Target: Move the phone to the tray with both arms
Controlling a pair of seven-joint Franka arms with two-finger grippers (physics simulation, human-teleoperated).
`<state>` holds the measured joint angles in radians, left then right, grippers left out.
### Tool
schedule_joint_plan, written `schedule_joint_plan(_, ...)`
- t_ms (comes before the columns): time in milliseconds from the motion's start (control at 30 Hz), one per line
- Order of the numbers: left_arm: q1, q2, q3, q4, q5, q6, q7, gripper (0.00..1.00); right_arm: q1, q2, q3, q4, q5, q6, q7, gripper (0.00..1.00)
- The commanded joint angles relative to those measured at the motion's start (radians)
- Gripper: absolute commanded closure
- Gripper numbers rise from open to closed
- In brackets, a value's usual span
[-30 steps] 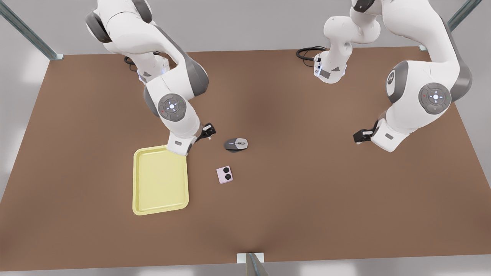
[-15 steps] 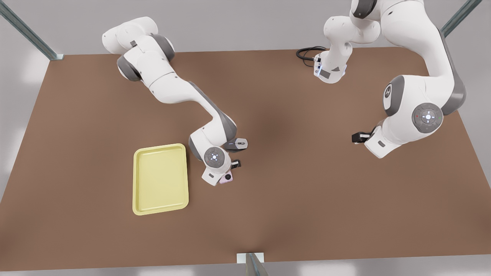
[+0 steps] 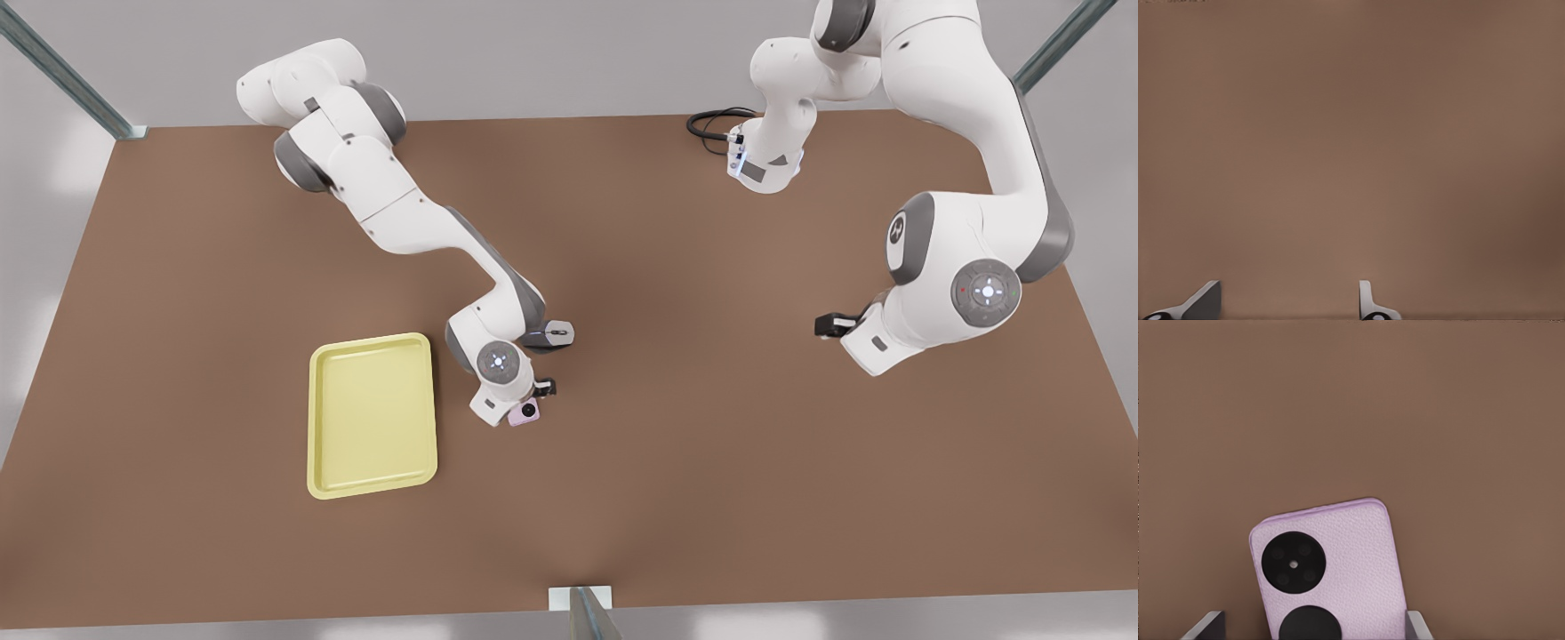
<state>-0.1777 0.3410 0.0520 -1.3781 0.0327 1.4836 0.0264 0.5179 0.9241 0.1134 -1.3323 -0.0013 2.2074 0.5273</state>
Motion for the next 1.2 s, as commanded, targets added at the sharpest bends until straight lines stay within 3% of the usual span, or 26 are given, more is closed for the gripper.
schedule_joint_plan(0, 0.003, 0.0, 0.0, 0.001, 0.001, 0.001, 0.063, 0.0, 0.001, 0.002, 0.0, -0.002, -0.002, 0.075, 0.054, 0.0)
schedule_joint_plan(1167, 0.012, 0.029, 0.009, 0.001, -0.01, 0.032, 0.063, 0.0, 0.004, 0.016, -0.009, -0.011, -0.011, 0.077, -0.116, 0.0)
